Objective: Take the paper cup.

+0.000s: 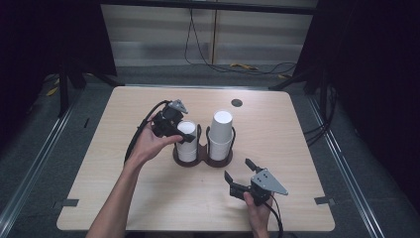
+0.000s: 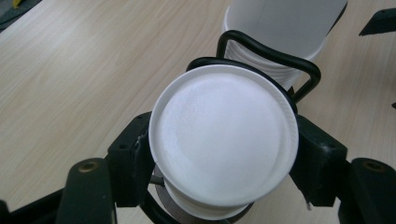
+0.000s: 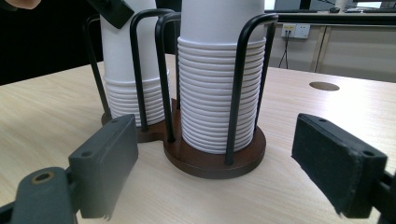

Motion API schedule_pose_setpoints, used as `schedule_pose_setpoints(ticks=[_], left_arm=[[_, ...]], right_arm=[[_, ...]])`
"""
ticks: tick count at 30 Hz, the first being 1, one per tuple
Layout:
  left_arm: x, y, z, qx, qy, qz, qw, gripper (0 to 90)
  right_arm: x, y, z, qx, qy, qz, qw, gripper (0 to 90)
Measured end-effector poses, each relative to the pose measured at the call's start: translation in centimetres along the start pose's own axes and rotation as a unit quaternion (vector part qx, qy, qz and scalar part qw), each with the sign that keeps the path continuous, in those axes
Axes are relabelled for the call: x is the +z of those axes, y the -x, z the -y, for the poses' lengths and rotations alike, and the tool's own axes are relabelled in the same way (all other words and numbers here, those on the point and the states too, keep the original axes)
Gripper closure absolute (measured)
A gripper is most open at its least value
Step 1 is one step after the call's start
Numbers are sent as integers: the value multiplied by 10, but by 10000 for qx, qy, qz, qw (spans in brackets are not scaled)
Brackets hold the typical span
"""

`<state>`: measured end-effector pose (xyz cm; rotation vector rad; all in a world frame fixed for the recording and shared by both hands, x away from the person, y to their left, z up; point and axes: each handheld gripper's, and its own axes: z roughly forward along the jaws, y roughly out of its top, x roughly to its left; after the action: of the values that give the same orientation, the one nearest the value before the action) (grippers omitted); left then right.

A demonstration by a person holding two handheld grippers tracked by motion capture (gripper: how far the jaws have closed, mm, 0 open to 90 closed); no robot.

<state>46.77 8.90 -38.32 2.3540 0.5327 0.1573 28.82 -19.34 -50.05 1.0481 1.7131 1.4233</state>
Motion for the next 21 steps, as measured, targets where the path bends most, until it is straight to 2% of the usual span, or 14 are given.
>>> schedule_pose_setpoints(ticks=[2, 11, 14, 16, 18, 19, 21], left_arm=[[0, 0, -1, 74, -55, 10, 10000, 320], [-1, 1, -2, -24, 47, -3, 10000, 325], [-3, 1, -3, 15, 30, 19, 10000, 326], [-4, 0, -2, -68, 134, 19, 9999, 329], [-5, 0, -2, -10, 128, 25, 9999, 330], [-7, 1, -3, -99, 207, 28, 9997, 330], [-8, 2, -3, -133, 238, 21, 9996, 330]], right_arm=[[0, 0, 0, -1, -1, 2, 10000, 140], [0, 0, 0, -1, -6, -2, 10000, 140], [0, 0, 0, 6, -12, -5, 10000, 140], [0, 0, 0, 9, -8, 2, 10000, 140], [0, 0, 0, 11, -4, 10, 10000, 140], [0, 0, 0, 12, -6, 10, 10000, 140], [1, 0, 0, 13, -18, 8, 10000, 141]])
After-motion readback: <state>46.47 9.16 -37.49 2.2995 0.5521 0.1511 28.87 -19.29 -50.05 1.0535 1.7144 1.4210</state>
